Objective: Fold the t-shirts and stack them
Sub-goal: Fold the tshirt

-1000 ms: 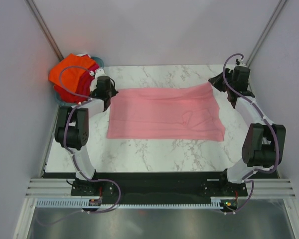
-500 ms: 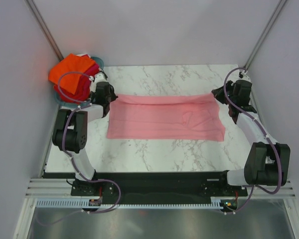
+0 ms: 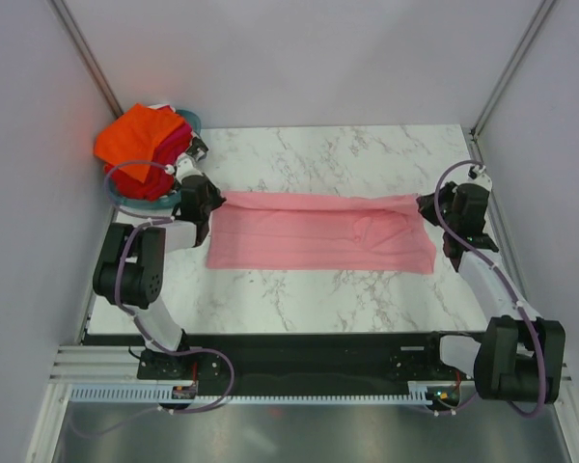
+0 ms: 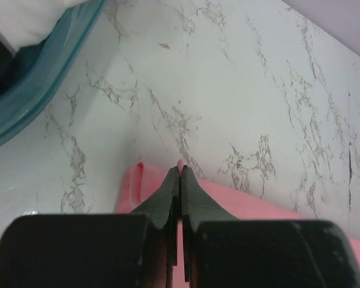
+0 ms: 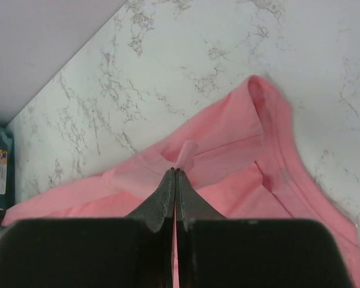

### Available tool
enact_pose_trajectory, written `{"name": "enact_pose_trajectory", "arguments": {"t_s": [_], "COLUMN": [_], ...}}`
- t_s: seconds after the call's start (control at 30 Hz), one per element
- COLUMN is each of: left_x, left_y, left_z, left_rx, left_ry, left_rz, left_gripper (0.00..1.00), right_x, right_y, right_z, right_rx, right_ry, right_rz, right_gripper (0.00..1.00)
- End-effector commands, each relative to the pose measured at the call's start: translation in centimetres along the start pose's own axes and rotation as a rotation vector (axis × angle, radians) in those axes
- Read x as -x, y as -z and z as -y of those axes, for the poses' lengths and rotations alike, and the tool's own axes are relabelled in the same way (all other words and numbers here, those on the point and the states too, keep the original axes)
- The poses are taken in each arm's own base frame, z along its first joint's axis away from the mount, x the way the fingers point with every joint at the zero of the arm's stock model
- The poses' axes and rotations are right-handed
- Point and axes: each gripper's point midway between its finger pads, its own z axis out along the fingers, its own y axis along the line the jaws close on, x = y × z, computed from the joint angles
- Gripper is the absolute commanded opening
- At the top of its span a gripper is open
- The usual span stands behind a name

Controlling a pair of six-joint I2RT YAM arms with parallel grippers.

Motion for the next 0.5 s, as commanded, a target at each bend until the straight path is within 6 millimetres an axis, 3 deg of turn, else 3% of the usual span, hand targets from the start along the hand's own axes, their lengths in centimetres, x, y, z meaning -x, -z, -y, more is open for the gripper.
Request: {"name": "enact_pose_trajectory", "arguments": {"t_s": [0.0, 0.13, 0.17, 0.2, 0.23, 0.27, 0.3, 0.33, 0.47], "left_x": [2.7, 2.0, 2.6, 1.7, 1.6, 1.4, 1.5, 1.4, 1.9], "left_y": [1.2, 2.5, 2.9, 3.3, 3.6, 4.0, 4.3, 4.6, 6.2], "left_z": [0.8, -0.6, -0.6, -1.5, -1.7, -2.1, -2.5, -2.8, -3.3], "left_rx": [-0.034, 0.0, -0.006, 0.015, 0.019, 0.029, 0.047, 0.057, 0.071], "left_ry": [0.101, 0.16, 0.189, 0.193, 0.198, 0.21, 0.219, 0.225, 0.224], "left_rz": [0.099, 0.129, 0.158, 0.153, 0.161, 0.165, 0.178, 0.18, 0.197], "left_gripper": [0.04, 0.07, 0.1, 0.13, 0.17, 0.29, 0.38, 0.55, 0.69], "right_x": [0.3, -2.3, -3.9, -3.9, -4.3, -4.6, -4.5, -4.3, -2.6], "right_y": [1.1, 2.4, 3.0, 3.3, 3.6, 4.1, 4.4, 4.6, 5.2], "right_z": [1.2, 4.3, 5.5, 5.6, 6.0, 6.3, 6.5, 6.5, 4.7], "right_rx": [-0.03, -0.1, -0.108, -0.097, -0.103, -0.1, -0.105, -0.102, -0.052], "right_ry": [-0.029, -0.105, -0.128, -0.137, -0.146, -0.151, -0.152, -0.151, -0.087], "right_rz": [0.079, 0.112, 0.115, 0.141, 0.147, 0.161, 0.176, 0.189, 0.216], "right_gripper": [0.0, 0.0, 0.01, 0.08, 0.29, 0.36, 0.51, 0.56, 0.59]}}
